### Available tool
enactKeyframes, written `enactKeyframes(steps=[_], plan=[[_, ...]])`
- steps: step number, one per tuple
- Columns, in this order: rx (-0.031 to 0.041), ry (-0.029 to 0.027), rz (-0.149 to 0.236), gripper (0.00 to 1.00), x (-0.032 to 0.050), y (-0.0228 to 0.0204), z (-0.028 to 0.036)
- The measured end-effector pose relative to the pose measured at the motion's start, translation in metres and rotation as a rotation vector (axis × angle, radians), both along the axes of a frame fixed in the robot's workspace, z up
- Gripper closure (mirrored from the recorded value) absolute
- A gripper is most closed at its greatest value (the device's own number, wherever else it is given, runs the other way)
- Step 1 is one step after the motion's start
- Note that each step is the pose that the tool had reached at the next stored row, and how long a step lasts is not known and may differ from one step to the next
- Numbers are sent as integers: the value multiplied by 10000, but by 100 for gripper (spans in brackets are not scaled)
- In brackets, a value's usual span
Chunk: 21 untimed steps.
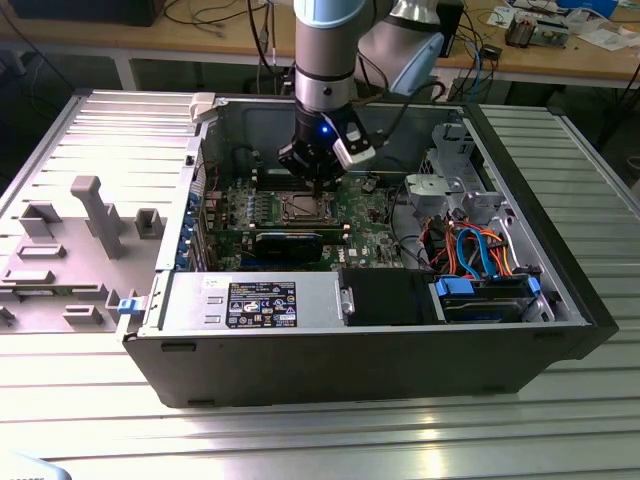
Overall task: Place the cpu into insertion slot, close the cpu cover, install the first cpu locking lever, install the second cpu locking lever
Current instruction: 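Install the first cpu locking lever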
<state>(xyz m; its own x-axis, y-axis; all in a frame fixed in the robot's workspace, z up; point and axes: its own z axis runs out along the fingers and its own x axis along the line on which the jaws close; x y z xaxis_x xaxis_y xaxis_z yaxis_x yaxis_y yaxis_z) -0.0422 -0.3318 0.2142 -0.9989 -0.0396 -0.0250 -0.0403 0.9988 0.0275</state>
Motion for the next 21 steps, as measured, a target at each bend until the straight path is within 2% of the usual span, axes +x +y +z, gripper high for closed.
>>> enactKeyframes(steps=[1,5,6,7,8,9,10,15,18,21], plan=[[-18,1,0,89,0,-57,1],[-88,1,2,89,0,-151,0],[-196,2,-2,89,-1,-159,5],[-240,2,1,89,0,-160,26],[-253,1,2,89,1,-160,52],[-257,2,3,89,1,-160,87],[-258,1,1,89,0,-160,162],[-259,1,0,89,0,-160,310],[-258,1,0,89,0,-160,342],[-256,0,1,89,0,-160,343]])
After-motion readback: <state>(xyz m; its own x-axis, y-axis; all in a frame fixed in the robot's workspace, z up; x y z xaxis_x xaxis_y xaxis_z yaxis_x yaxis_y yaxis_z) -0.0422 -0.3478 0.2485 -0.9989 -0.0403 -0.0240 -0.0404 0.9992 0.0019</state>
